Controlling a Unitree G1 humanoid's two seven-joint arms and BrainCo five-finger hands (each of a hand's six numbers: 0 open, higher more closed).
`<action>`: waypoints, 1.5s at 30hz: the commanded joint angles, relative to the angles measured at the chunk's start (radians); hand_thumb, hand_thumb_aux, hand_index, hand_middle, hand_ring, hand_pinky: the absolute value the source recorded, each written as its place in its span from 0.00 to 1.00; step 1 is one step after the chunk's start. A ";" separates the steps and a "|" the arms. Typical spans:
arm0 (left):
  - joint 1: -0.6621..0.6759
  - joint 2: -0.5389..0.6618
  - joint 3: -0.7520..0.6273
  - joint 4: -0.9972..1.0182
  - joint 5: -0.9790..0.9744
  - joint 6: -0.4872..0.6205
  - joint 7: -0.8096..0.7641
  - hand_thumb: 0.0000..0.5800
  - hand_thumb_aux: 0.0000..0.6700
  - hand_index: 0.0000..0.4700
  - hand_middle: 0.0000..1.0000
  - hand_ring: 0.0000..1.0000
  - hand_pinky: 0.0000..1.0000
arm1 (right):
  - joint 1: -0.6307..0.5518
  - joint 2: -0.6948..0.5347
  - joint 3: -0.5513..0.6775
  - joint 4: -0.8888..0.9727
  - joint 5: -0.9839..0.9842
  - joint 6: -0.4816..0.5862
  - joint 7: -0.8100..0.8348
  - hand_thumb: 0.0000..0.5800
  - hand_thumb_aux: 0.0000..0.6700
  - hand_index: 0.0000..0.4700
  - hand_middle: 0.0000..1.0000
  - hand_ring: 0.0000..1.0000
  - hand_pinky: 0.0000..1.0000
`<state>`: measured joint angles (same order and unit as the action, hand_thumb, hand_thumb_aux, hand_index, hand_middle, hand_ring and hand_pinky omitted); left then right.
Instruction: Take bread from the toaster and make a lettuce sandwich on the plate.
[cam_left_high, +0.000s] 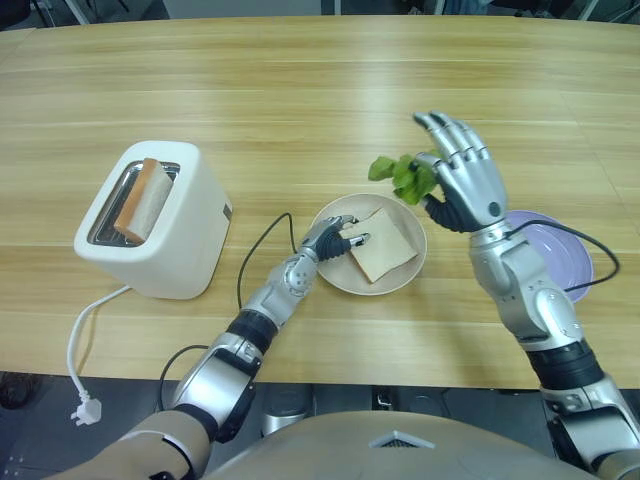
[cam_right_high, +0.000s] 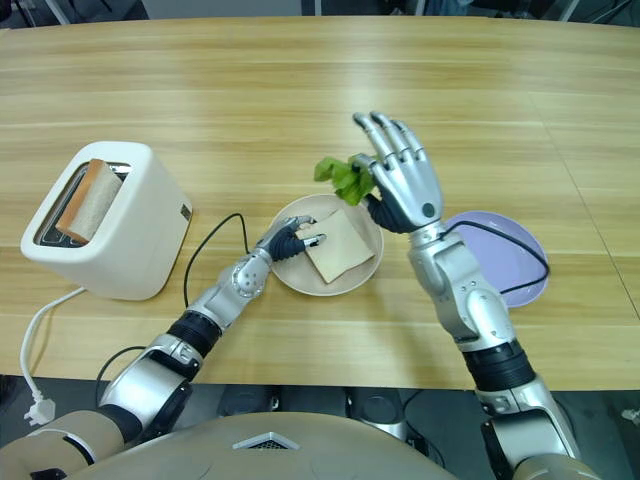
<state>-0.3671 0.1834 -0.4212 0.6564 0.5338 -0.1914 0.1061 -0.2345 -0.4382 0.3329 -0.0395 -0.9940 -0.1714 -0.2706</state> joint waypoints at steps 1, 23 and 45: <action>0.095 0.050 0.018 -0.158 0.028 0.049 0.004 0.00 0.00 0.00 0.00 0.00 0.00 | -0.065 0.034 0.075 0.172 -0.049 -0.013 -0.039 1.00 1.00 0.98 0.00 0.00 0.00; 0.402 0.054 0.386 -0.958 -0.131 0.018 0.075 0.00 0.00 0.00 0.00 0.00 0.00 | -0.053 0.120 0.304 0.542 0.014 -0.138 -0.023 1.00 1.00 0.98 0.00 0.00 0.00; 0.483 0.349 0.806 -1.026 0.327 0.280 0.020 0.00 0.00 0.00 0.00 0.00 0.00 | -0.108 0.126 0.292 0.464 -0.011 -0.036 -0.083 0.00 0.00 0.00 0.00 0.00 0.00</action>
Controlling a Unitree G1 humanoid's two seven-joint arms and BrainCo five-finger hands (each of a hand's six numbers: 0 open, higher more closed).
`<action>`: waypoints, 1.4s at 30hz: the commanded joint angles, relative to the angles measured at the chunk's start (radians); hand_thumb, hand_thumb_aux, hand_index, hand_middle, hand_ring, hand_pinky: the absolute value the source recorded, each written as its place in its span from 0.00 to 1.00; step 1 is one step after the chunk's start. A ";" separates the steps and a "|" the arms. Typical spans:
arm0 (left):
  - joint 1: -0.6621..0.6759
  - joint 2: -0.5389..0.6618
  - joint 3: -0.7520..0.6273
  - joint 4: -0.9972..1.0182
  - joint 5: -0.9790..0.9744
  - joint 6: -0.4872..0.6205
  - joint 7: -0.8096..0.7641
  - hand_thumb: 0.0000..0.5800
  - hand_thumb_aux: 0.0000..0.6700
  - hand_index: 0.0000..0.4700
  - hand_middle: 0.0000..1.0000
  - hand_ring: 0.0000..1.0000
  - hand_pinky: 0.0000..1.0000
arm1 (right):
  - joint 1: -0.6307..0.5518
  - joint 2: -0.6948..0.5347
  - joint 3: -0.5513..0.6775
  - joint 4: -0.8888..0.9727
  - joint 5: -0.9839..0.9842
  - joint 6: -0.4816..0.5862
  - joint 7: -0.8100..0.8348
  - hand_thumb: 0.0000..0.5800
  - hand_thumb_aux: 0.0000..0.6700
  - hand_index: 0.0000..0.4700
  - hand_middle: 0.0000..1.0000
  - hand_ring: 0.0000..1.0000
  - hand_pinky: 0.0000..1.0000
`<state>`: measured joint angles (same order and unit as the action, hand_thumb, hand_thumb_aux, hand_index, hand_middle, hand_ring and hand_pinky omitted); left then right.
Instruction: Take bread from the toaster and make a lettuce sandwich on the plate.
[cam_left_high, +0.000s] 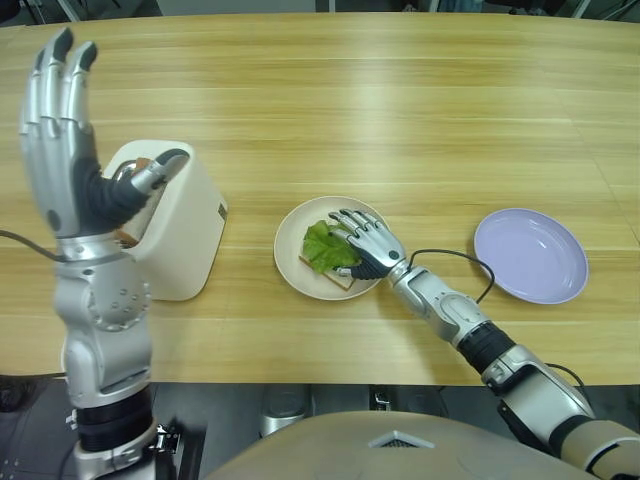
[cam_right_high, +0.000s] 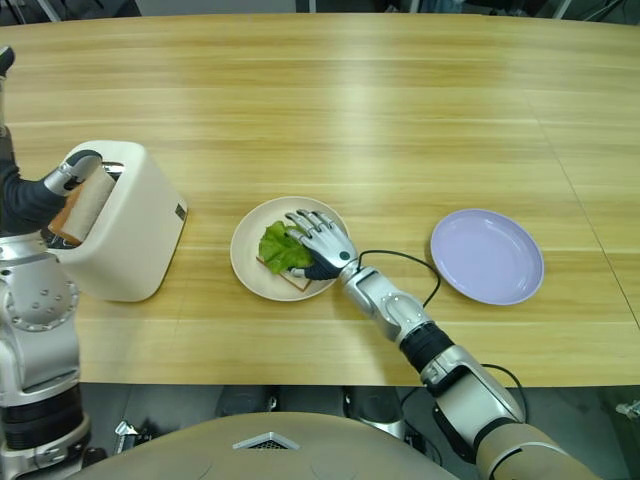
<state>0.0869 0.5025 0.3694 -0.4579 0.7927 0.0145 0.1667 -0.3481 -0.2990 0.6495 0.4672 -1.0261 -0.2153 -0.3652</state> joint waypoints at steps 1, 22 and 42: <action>0.039 0.046 0.010 0.121 0.088 0.105 -0.063 0.00 0.00 0.00 0.00 0.00 0.00 | 0.010 -0.021 -0.032 -0.062 0.027 0.009 0.016 0.00 0.00 0.00 0.00 0.00 0.00; 0.035 0.118 -0.172 0.339 0.083 0.238 -0.207 1.00 1.00 0.98 0.00 0.00 0.00 | 0.266 -0.117 -0.346 -0.723 0.296 -0.038 0.154 0.00 0.00 0.00 0.00 0.00 0.00; -0.097 0.074 0.003 0.199 -0.236 -0.114 0.104 1.00 1.00 0.98 1.00 1.00 1.00 | 0.416 -0.086 -0.433 -0.669 0.363 -0.256 0.082 0.00 0.00 0.00 0.00 0.00 0.00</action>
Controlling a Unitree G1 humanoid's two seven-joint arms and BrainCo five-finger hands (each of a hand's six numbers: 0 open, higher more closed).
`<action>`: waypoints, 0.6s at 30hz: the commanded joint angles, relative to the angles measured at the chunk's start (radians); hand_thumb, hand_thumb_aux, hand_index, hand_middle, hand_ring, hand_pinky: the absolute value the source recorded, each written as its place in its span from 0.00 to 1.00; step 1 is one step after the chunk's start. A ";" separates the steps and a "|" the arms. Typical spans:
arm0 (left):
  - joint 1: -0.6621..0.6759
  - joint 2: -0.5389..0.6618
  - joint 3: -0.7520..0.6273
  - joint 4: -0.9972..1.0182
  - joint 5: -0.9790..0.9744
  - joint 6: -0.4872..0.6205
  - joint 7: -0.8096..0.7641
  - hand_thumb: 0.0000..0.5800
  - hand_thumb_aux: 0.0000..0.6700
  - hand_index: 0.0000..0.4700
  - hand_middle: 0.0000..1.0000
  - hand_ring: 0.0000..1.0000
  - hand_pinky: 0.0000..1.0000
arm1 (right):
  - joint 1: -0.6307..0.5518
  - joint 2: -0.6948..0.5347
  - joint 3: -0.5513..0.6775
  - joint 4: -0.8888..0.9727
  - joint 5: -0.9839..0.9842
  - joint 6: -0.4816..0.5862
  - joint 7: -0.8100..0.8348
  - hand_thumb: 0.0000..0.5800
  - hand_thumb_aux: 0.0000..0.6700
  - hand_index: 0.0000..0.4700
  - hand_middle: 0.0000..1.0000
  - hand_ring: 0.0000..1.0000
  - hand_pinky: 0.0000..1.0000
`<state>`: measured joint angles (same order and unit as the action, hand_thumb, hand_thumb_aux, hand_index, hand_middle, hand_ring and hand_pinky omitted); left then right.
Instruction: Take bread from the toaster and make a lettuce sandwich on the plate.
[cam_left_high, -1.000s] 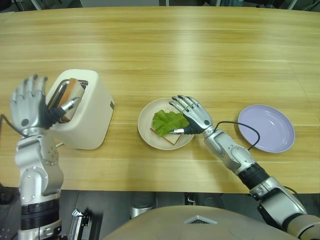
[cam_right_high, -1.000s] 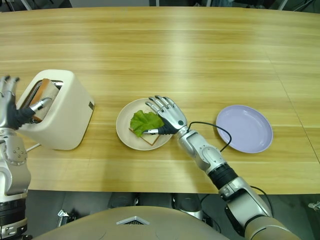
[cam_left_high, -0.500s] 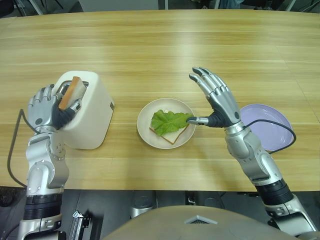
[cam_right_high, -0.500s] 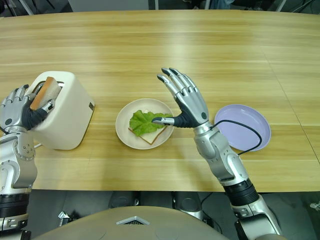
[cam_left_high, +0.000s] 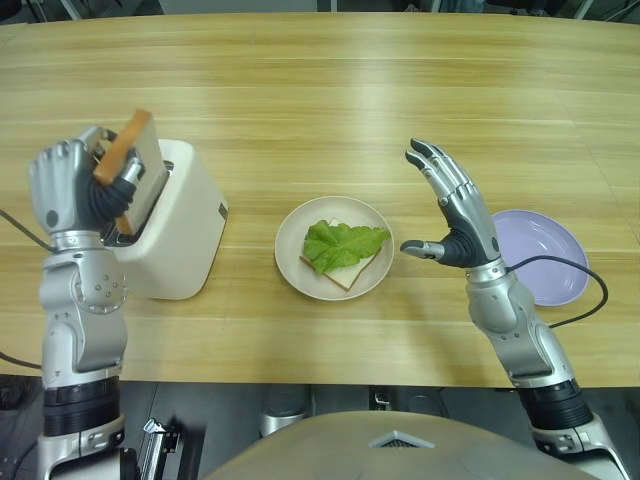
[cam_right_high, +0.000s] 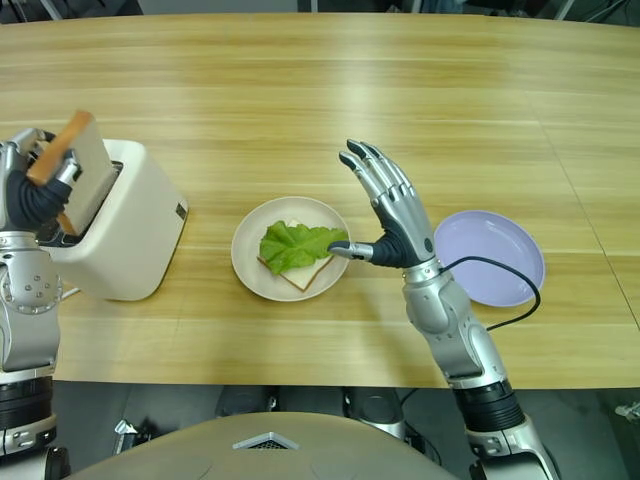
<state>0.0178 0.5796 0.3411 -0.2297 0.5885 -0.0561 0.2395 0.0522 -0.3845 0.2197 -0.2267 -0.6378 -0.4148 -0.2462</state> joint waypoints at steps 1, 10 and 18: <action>-0.049 -0.006 0.038 -0.052 -0.051 -0.060 0.035 1.00 1.00 0.98 1.00 1.00 1.00 | 0.024 -0.007 0.000 0.026 -0.067 -0.079 -0.065 0.00 0.00 0.00 0.00 0.00 0.00; -0.244 -0.165 -0.289 -0.180 -0.408 -0.039 -0.289 1.00 1.00 0.98 1.00 1.00 1.00 | 0.099 -0.061 0.012 -0.027 -0.412 -0.196 -0.353 0.00 0.00 0.00 0.00 0.00 0.00; -0.133 -0.379 -0.577 0.043 -0.480 -0.010 -0.434 1.00 1.00 0.98 1.00 1.00 1.00 | 0.113 -0.088 0.069 0.015 -0.561 -0.158 -0.424 0.00 0.00 0.00 0.00 0.00 0.00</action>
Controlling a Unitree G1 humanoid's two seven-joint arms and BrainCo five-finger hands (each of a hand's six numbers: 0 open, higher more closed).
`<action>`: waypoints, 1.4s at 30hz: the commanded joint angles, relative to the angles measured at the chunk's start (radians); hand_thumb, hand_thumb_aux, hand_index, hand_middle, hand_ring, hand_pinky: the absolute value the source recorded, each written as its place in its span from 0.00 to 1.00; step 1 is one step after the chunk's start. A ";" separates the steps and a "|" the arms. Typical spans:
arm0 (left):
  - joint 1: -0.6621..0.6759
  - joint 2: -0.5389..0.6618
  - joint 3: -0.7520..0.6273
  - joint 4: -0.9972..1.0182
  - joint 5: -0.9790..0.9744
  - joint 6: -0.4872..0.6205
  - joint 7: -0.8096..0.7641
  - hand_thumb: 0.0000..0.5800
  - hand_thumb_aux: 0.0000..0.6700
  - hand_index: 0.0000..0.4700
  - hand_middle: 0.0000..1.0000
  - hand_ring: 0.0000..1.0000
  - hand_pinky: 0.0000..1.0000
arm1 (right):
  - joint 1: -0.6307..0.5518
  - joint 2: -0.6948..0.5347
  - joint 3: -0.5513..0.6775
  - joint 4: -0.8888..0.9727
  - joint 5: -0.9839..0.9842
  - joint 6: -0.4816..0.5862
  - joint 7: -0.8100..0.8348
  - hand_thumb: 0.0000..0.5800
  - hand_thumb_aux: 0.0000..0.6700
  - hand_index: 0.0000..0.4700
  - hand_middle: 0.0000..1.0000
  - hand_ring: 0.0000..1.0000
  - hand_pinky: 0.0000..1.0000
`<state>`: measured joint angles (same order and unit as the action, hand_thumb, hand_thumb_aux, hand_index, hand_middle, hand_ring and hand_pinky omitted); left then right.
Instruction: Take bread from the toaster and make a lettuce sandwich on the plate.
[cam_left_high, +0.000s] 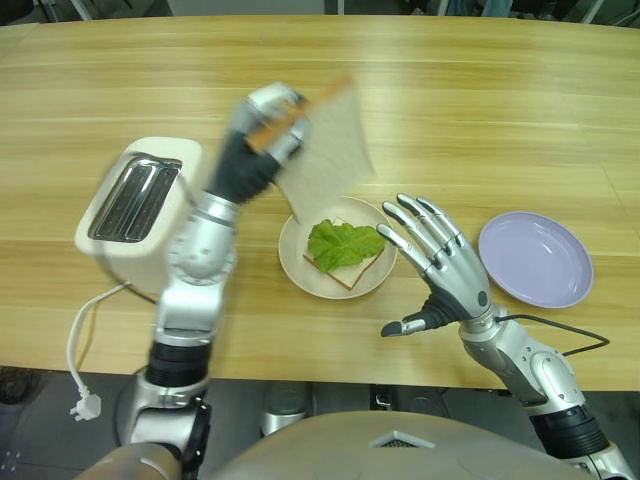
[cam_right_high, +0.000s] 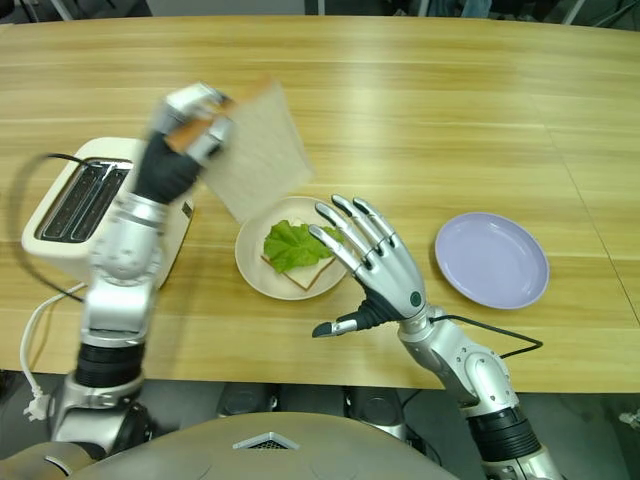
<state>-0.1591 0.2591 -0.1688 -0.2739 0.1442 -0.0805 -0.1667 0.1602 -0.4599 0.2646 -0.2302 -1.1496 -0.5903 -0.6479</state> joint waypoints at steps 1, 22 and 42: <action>0.061 -0.086 -0.090 0.118 -0.037 0.010 -0.033 1.00 1.00 0.98 1.00 1.00 1.00 | 0.005 -0.015 0.032 0.023 -0.060 0.025 -0.027 0.00 0.00 0.00 0.00 0.00 0.00; 0.029 -0.134 -0.016 0.543 0.051 -0.307 0.159 1.00 1.00 0.98 1.00 1.00 1.00 | -0.149 0.027 0.263 0.421 -0.084 0.215 0.065 0.00 0.00 0.00 0.00 0.00 0.00; -0.060 -0.168 0.009 0.970 0.043 -0.298 0.147 1.00 1.00 0.98 1.00 1.00 1.00 | -0.243 0.059 0.332 0.489 -0.032 0.299 0.124 0.00 0.00 0.00 0.00 0.00 0.00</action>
<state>-0.2270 0.0858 -0.1479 0.6309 0.1619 -0.3953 -0.0204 -0.0764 -0.4026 0.5876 0.2320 -1.1912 -0.3074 -0.5519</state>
